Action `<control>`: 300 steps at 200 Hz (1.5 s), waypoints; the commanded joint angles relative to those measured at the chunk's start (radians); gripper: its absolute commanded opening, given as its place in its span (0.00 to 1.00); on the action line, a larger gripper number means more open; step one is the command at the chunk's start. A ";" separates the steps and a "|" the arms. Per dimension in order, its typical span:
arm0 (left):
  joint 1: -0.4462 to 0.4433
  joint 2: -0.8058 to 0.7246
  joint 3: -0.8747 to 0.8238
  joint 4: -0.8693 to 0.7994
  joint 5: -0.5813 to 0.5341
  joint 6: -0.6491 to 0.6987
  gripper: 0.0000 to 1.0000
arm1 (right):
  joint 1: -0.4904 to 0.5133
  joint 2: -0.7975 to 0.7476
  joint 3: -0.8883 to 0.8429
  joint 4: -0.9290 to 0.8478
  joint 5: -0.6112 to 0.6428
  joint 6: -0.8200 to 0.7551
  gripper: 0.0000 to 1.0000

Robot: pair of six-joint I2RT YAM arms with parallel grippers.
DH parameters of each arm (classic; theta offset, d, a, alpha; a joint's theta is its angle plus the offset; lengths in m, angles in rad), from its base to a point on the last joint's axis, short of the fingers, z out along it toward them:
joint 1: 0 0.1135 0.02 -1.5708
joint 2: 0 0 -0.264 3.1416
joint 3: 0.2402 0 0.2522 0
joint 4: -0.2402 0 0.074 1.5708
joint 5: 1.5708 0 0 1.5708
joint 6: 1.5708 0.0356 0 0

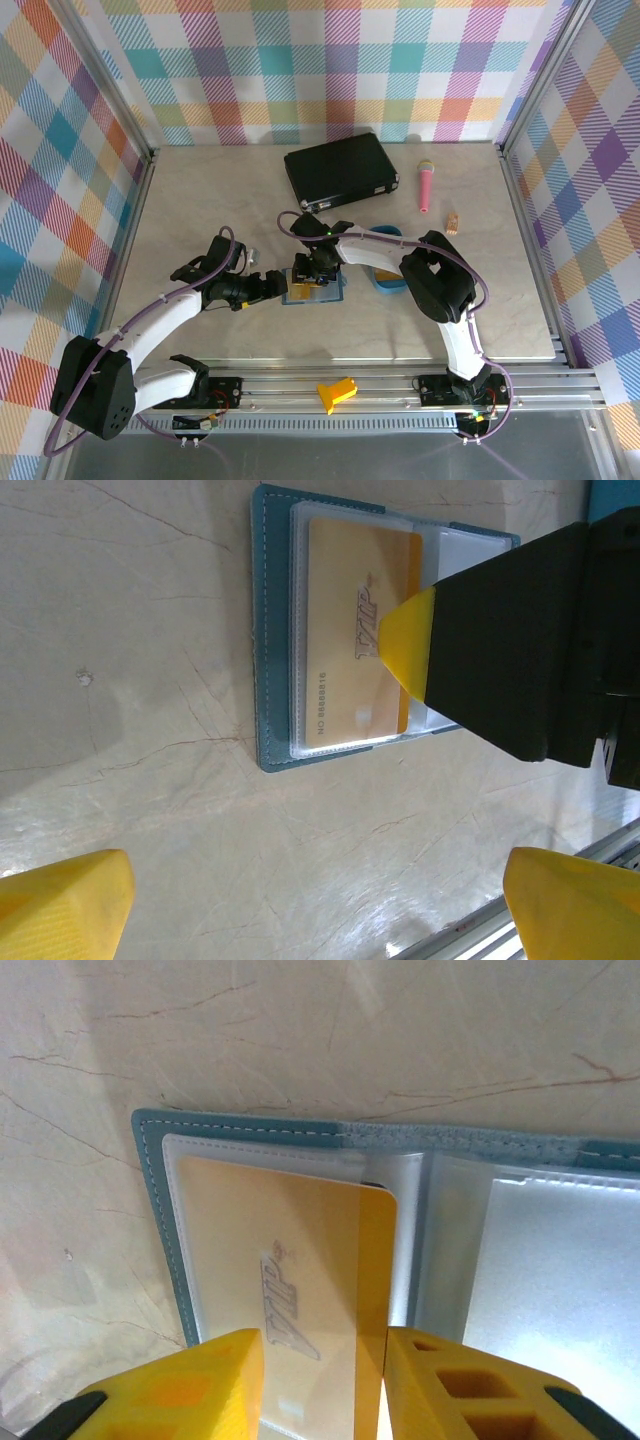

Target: Put the credit cards into the card holder

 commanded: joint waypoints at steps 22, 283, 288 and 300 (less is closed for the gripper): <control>0.007 -0.004 -0.016 -0.004 0.029 0.011 0.95 | 0.007 0.022 0.030 0.012 -0.027 0.002 0.33; 0.007 -0.034 -0.019 -0.007 0.030 0.002 0.95 | 0.025 0.035 0.042 -0.003 -0.012 0.008 0.25; 0.007 -0.032 -0.020 -0.005 0.031 0.002 0.95 | 0.026 0.035 0.043 -0.004 -0.012 0.007 0.25; 0.007 -0.030 -0.020 -0.004 0.031 0.001 0.95 | 0.026 0.035 0.047 -0.006 -0.011 0.007 0.24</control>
